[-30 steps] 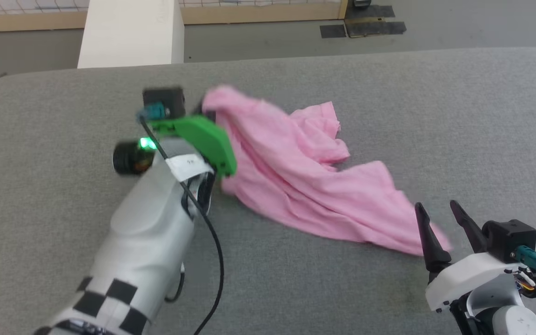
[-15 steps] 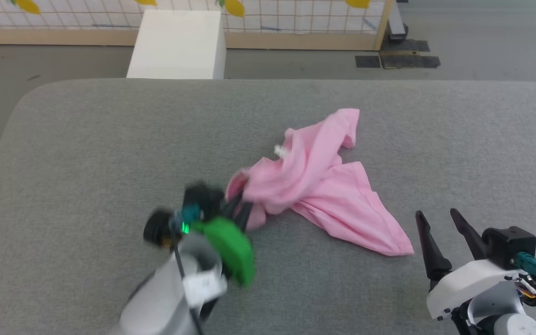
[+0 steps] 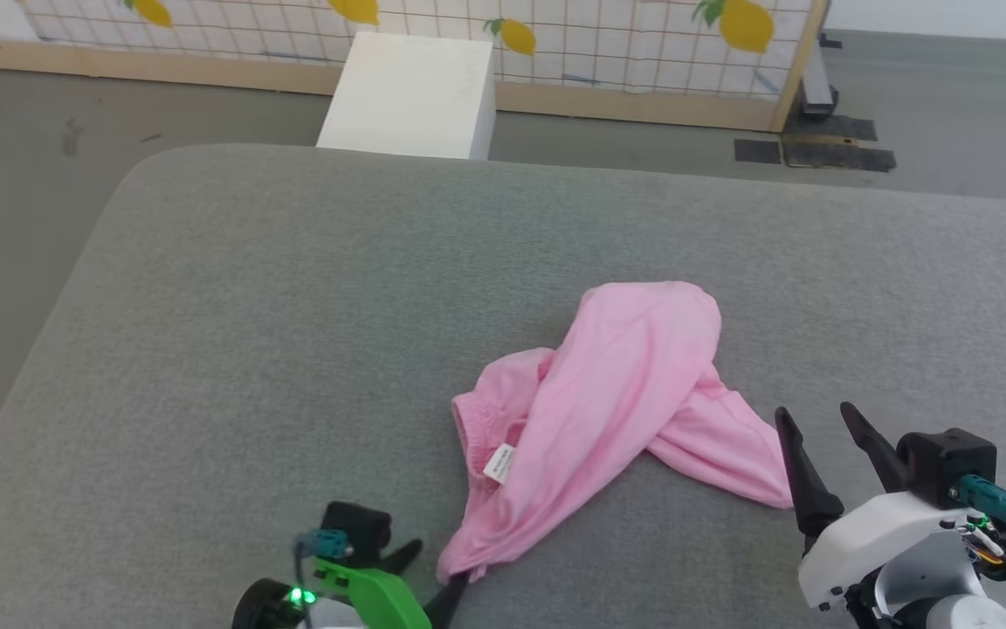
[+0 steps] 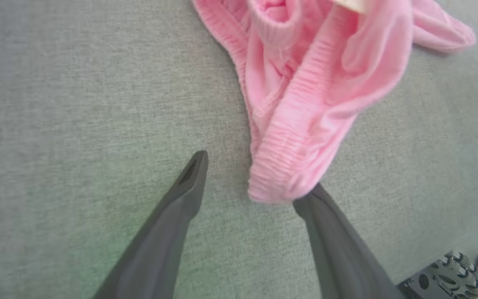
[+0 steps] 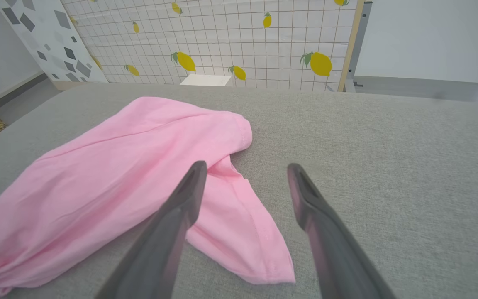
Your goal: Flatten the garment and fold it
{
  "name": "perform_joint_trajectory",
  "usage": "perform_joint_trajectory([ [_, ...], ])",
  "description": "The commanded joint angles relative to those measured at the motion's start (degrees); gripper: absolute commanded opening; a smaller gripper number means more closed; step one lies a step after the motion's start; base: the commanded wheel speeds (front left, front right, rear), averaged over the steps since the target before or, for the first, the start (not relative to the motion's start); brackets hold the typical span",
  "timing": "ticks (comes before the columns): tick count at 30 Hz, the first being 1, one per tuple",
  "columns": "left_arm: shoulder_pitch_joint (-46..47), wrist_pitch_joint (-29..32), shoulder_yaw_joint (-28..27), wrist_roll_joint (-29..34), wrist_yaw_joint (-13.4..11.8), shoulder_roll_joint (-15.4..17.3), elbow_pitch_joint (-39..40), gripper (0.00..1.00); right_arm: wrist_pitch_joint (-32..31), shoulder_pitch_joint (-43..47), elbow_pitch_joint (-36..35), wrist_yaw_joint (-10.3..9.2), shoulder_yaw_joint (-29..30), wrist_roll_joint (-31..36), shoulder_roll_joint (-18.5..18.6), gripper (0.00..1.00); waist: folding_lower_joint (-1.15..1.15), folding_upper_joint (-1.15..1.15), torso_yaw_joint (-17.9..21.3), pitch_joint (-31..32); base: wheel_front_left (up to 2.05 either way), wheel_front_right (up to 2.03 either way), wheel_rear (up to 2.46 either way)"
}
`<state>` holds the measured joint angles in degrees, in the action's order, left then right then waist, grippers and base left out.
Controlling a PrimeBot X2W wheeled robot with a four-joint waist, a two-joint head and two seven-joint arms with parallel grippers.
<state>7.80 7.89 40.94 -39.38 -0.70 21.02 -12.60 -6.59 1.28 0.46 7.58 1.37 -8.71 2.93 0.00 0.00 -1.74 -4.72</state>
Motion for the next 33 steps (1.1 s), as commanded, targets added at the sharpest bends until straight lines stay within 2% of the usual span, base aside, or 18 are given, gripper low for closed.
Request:
perform_joint_trajectory([
  [1,-1.3,-0.7,-1.2,-1.2,-1.1,0.6,1.1,1.0,-0.3,0.1,-0.4,-0.09,-0.2,0.6,0.0,1.0,0.0,0.0,-1.2,0.1,0.0,0.0,0.0],
  [5,-3.0,-5.1,-5.4,-3.4,-3.5,0.4,4.9,1.0,-1.1,-2.6,-0.3,-0.09,-0.5,1.5,0.0,1.0,0.0,0.0,-2.5,-0.6,0.0,0.0,0.0],
  [9,-3.7,-13.6,-10.6,-4.1,-5.1,-0.8,7.9,1.0,-1.4,-8.3,2.0,-0.09,-0.7,2.6,0.2,1.0,0.0,0.0,-4.0,-2.2,0.0,0.0,0.0],
  [12,-3.1,-20.4,-14.3,-4.1,-5.6,-2.7,7.7,1.0,-1.9,-13.6,6.4,-0.09,0.5,3.6,0.3,1.0,0.0,0.0,-5.4,-3.8,0.0,0.0,0.0],
  [16,-1.6,-22.7,-19.0,-1.5,-5.8,-6.2,7.3,1.0,-4.0,-19.8,14.4,-0.09,3.3,5.2,0.4,1.0,0.0,0.0,-7.7,-5.9,0.0,0.0,0.0],
  [20,-0.4,-22.9,-26.7,5.3,-4.3,-12.3,10.5,1.0,-7.7,-25.7,21.8,-0.09,6.0,7.4,0.5,1.0,0.0,0.0,-9.8,-8.1,0.0,0.0,0.0],
  [23,-0.2,-22.9,-30.1,9.7,-1.3,-15.8,11.2,1.0,-11.9,-29.5,27.1,-0.09,7.5,9.6,1.1,1.0,0.0,0.0,-10.9,-9.7,0.0,0.0,0.0],
  [29,0.0,-22.9,-32.9,12.9,2.5,-18.0,10.7,1.0,-20.3,-33.8,33.5,-0.09,8.3,13.2,2.4,1.0,0.0,0.0,-12.0,-11.6,0.0,0.0,0.0],
  [30,0.0,-22.9,-33.2,13.0,2.7,-18.0,10.5,1.0,-21.4,-34.1,34.2,-0.09,8.0,13.0,2.4,0.83,0.0,0.0,-12.0,-11.7,0.0,0.0,0.0],
  [31,-0.1,-22.9,-33.3,12.6,2.9,-18.1,10.4,1.0,-22.2,-34.4,34.7,-0.09,7.5,12.6,2.6,0.47,0.0,0.0,-12.0,-11.7,0.0,0.0,0.0],
  [32,-0.1,-22.9,-33.3,12.2,2.8,-18.1,10.3,1.0,-22.5,-34.5,34.9,-0.09,7.1,12.0,2.7,0.2,0.0,0.0,-11.9,-11.7,0.0,0.0,0.0],
  [33,-0.1,-22.9,-33.3,11.9,2.7,-18.1,10.3,1.0,-22.6,-34.5,34.9,-0.09,6.4,11.2,2.8,0.0,0.0,0.0,-11.8,-11.6,0.0,0.0,0.0],
])
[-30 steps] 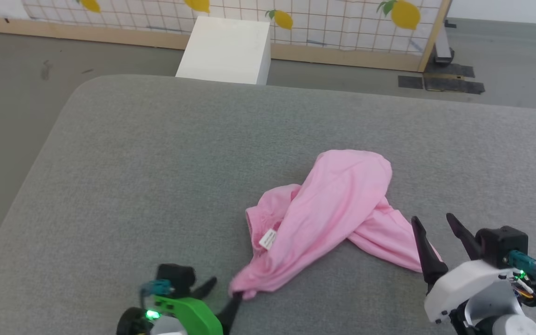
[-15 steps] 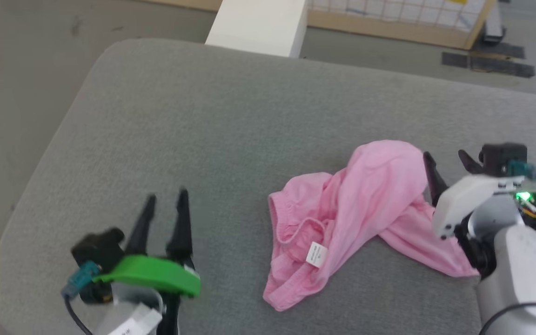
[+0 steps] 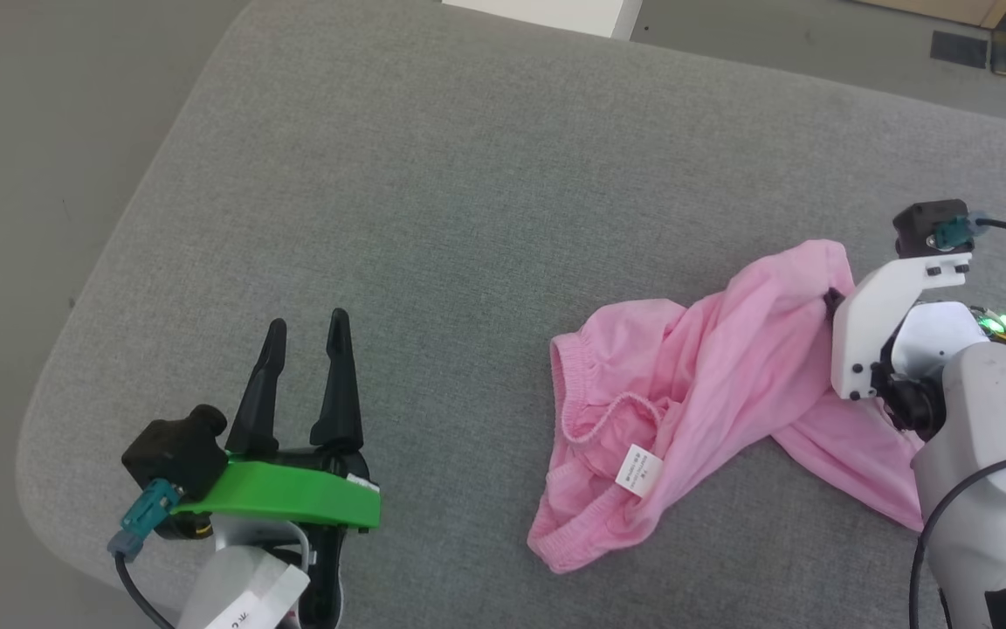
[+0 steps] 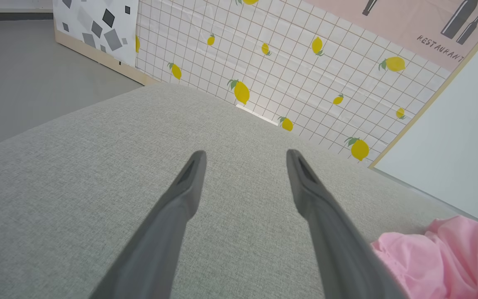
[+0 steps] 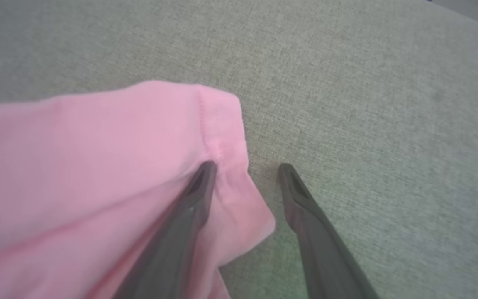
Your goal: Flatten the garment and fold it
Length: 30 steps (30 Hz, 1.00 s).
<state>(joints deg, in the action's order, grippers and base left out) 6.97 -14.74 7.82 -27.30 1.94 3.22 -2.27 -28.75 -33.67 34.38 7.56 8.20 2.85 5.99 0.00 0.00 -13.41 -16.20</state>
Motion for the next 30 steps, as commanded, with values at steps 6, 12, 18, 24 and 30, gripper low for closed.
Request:
perform_joint_trajectory([
  [6,-0.2,-0.3,-0.7,-0.2,-0.4,-0.3,-0.5,1.0,6.4,3.6,-4.3,-0.08,-2.6,-4.4,1.3,0.0,0.0,0.0,1.6,2.2,0.0,0.0,0.0],
  [12,-2.0,-0.3,-2.0,0.5,-0.2,-0.3,-1.2,1.0,7.1,14.7,-21.5,-0.08,-3.2,-9.7,0.3,0.0,0.0,0.0,4.9,6.1,0.0,0.0,0.0],
  [18,-3.6,-0.3,-2.9,0.8,0.5,-0.3,-2.0,1.0,-2.2,33.1,-42.8,-0.08,2.1,-11.0,-1.7,0.0,0.0,0.0,8.4,9.2,0.0,0.0,0.0],
  [24,-4.2,-0.3,-3.3,1.3,1.1,-0.3,-2.6,1.0,-14.0,46.7,-50.3,-0.08,9.8,-10.4,-3.0,0.0,0.0,0.0,11.2,10.6,0.0,0.0,0.0],
  [30,-4.0,-0.3,-2.5,1.5,1.6,-0.3,-3.5,1.0,-16.2,49.1,-46.5,-0.08,14.0,-11.6,-3.1,1.0,0.0,0.0,12.1,11.1,0.0,0.0,0.0],
])
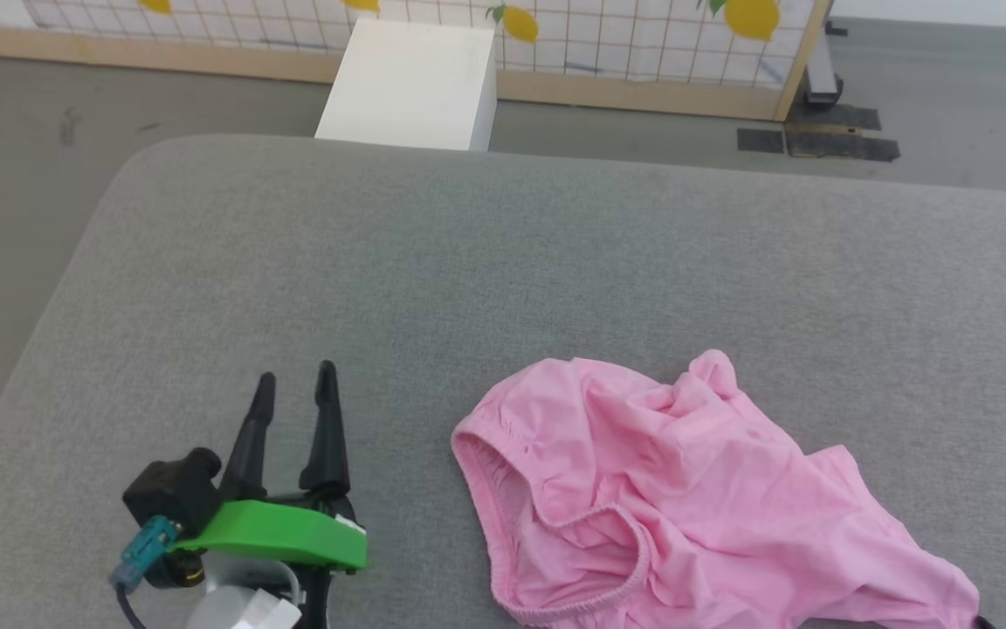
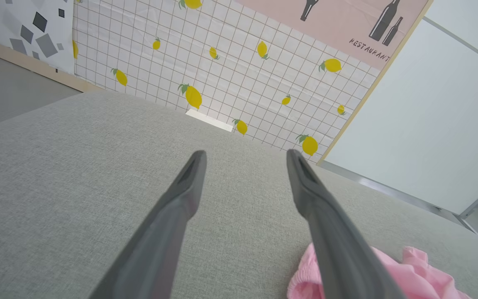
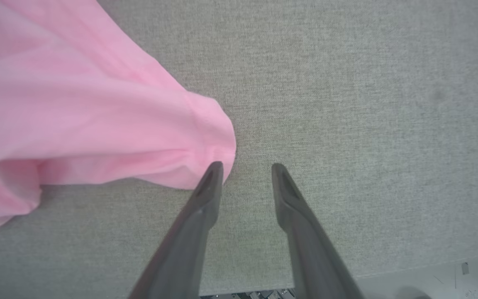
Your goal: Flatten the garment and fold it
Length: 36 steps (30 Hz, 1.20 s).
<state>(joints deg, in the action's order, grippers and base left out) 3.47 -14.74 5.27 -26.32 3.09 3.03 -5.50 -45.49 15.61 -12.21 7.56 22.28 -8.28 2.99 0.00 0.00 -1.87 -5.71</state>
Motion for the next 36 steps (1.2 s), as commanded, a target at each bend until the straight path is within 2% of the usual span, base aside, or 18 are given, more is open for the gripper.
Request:
perform_joint_trajectory([
  [1,-0.6,-0.3,0.4,0.6,0.5,-0.1,-0.5,1.0,2.2,-0.5,0.8,-0.08,0.2,-0.6,-0.1,1.0,0.0,0.0,0.6,0.8,0.0,0.0,0.0],
  [8,-1.2,-0.1,5.2,1.8,1.9,-0.1,-2.8,1.0,18.5,-5.6,2.8,-0.08,-0.5,0.2,-0.1,1.0,0.0,0.0,0.4,2.2,0.0,0.0,0.0],
  [14,1.2,9.6,13.1,1.5,2.5,-0.1,-7.8,1.0,25.0,-7.4,4.4,-0.08,-3.6,0.4,-0.1,1.0,0.0,0.0,-0.1,2.7,0.0,0.0,0.0],
  [16,3.0,12.4,14.9,1.4,1.6,-0.1,-8.8,1.0,25.5,-7.6,4.9,-0.08,-4.5,0.3,-0.1,1.0,0.0,0.0,-0.2,2.6,0.0,0.0,0.0],
  [23,11.4,21.1,17.6,2.4,-5.8,-0.1,-16.0,1.0,25.6,-8.9,5.8,-0.08,-7.5,-0.4,-0.1,1.0,0.0,0.0,0.4,0.8,0.0,0.0,0.0],
  [25,13.6,23.3,17.9,1.7,-7.2,-0.1,-18.4,1.0,25.8,-9.5,5.9,-0.08,-8.2,-0.7,-0.1,1.0,0.0,0.0,0.9,0.2,0.0,0.0,0.0],
  [28,16.3,28.1,18.9,0.0,-8.4,-0.1,-22.0,1.0,26.1,-10.3,6.0,-0.08,-9.3,-0.9,-0.1,1.0,0.0,0.0,1.6,-0.7,0.0,0.0,0.0],
  [34,19.4,38.9,21.4,-2.9,-8.0,-0.1,-27.6,1.0,29.2,-11.9,5.0,-0.08,-12.1,-0.2,-0.1,1.0,0.0,0.0,2.9,-2.3,0.0,0.0,0.0],
  [35,19.7,40.6,21.8,-3.1,-7.7,-0.1,-28.1,0.87,30.2,-12.3,4.6,-0.08,-12.6,0.2,-0.1,1.0,0.0,0.0,3.0,-2.5,0.0,0.0,0.0],
  [36,20.3,41.3,22.1,-3.1,-7.1,0.2,-27.9,0.11,31.9,-12.8,4.0,-0.08,-13.4,0.7,-0.1,1.0,0.0,0.0,3.3,-3.0,0.0,0.0,0.0],
])
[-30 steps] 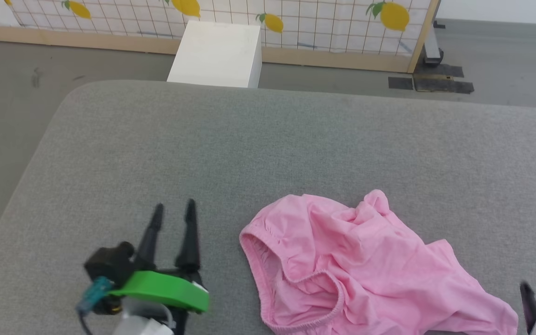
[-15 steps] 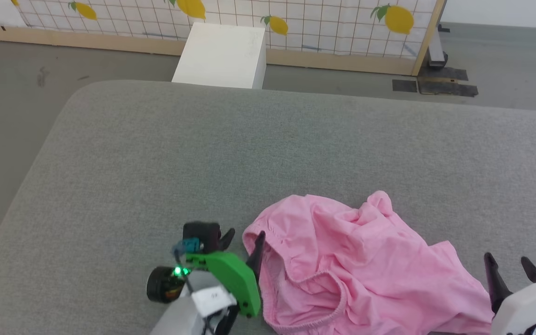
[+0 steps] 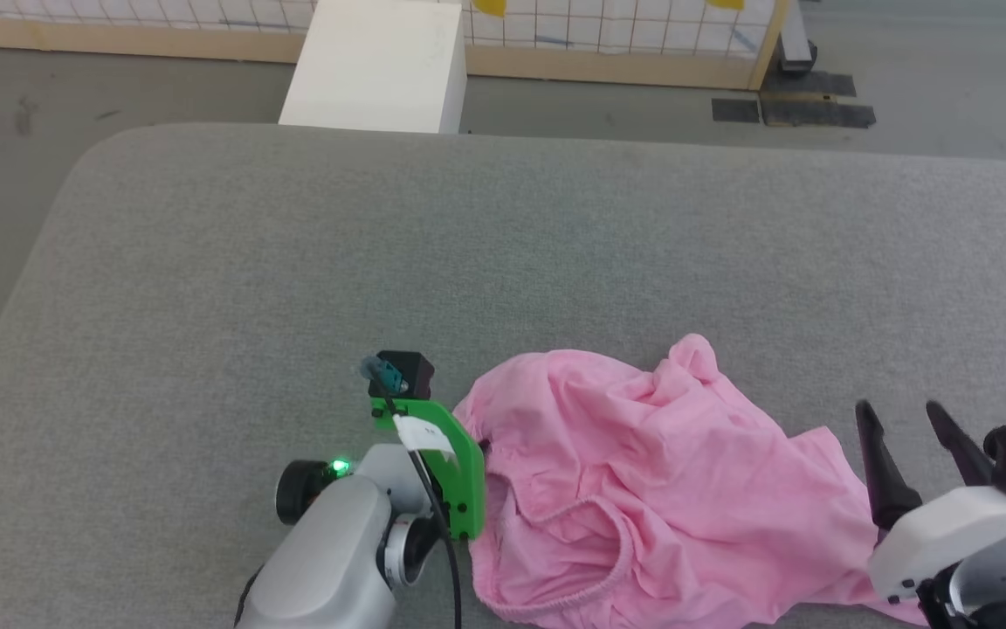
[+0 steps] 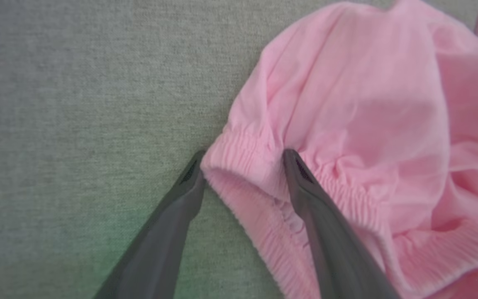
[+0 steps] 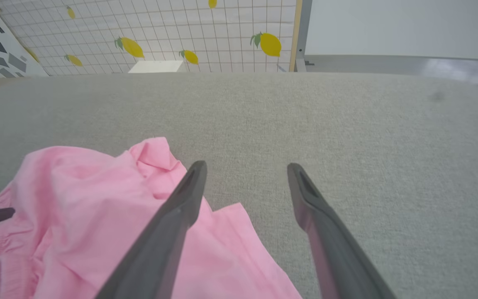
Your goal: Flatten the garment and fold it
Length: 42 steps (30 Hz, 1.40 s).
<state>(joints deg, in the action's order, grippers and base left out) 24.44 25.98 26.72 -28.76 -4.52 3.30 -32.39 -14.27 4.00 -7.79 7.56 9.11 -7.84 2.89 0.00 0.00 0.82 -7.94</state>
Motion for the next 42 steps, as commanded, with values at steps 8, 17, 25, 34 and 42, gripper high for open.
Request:
perform_joint_trajectory([
  [8,6.9,-13.0,-3.6,2.3,-2.1,2.6,0.5,0.0,10.4,-4.6,-2.1,-0.08,-2.8,1.6,0.0,1.0,0.0,0.0,1.6,-4.9,0.0,0.0,0.0],
  [17,19.3,-23.0,-9.8,2.5,-4.7,5.7,-7.4,0.0,12.3,-8.1,-0.4,-0.08,-6.6,1.4,0.0,1.0,0.0,0.0,3.5,-9.5,0.0,0.0,0.0],
  [25,21.0,-28.0,-13.4,-0.7,-2.8,7.3,-14.5,1.0,13.0,-9.0,1.3,-0.08,-7.8,1.0,0.0,1.0,0.0,0.0,4.0,-9.8,0.0,0.0,0.0],
  [34,11.9,-38.6,-12.2,-1.9,4.0,5.0,-9.3,1.0,12.3,-6.8,1.3,-0.08,-6.6,1.2,0.1,1.0,0.0,0.0,0.5,-4.1,0.0,0.0,0.0],
  [42,-0.3,-36.5,-3.0,3.0,8.0,5.2,4.2,1.0,10.7,-4.0,0.8,-0.08,-6.6,1.3,0.1,1.0,0.0,0.0,-0.7,0.2,0.0,0.0,0.0],
])
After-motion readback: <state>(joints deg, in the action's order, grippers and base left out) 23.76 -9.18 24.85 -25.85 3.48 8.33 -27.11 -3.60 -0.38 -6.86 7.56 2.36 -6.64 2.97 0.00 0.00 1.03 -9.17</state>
